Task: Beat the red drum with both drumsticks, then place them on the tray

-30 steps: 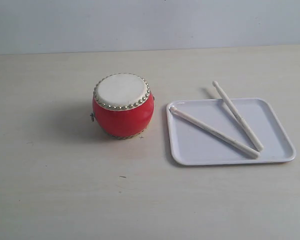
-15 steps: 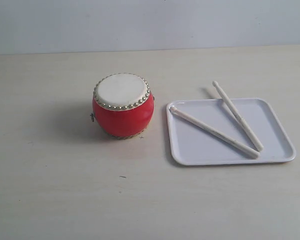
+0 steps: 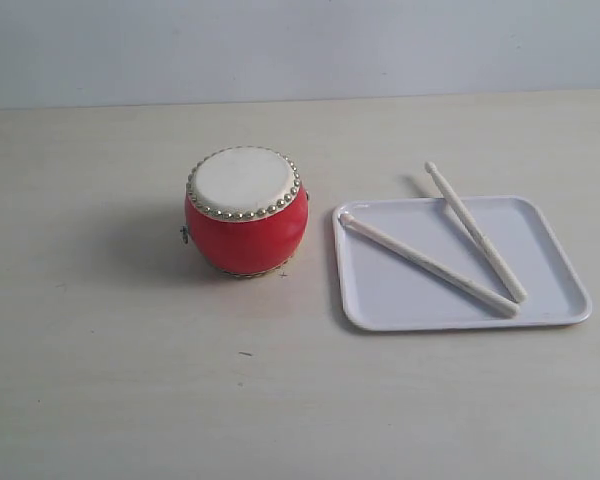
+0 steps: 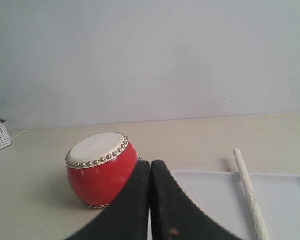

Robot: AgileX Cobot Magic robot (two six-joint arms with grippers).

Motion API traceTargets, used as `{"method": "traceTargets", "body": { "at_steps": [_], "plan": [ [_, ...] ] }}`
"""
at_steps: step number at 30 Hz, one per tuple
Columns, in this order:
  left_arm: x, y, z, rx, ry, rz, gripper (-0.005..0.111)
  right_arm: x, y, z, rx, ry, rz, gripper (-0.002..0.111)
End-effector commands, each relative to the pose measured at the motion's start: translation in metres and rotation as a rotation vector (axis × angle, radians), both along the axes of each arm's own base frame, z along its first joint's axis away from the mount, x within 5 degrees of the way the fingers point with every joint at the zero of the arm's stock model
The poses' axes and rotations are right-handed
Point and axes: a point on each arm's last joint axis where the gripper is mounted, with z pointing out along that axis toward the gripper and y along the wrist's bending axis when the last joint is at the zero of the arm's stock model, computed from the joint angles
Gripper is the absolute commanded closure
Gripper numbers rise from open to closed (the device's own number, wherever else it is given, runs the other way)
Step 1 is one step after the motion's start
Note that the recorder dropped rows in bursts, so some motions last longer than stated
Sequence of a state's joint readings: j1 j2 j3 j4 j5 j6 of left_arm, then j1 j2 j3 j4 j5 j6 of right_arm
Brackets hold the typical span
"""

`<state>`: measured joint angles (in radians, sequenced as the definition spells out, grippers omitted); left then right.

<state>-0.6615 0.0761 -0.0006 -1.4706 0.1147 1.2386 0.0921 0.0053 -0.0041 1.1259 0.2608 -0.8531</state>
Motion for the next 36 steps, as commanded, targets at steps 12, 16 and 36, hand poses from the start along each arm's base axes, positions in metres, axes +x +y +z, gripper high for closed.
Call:
{"method": "traceTargets", "body": {
  "at_steps": [12, 16, 36],
  "plan": [
    [0.006, 0.007, -0.001, -0.13, 0.131, 0.097, 0.107, 0.0, 0.0, -0.001, -0.012, -0.003, 0.007, 0.108],
    [0.007, 0.008, 0.0, -0.15, 0.121, 0.114, 0.107, 0.0, 0.0, -0.001, -0.012, -0.003, 0.007, 0.108],
    [0.007, 0.009, -0.004, 0.071, -0.008, 0.121, 0.107, 0.0, 0.0, -0.001, -0.012, -0.003, 0.007, 0.108]
  ]
}}
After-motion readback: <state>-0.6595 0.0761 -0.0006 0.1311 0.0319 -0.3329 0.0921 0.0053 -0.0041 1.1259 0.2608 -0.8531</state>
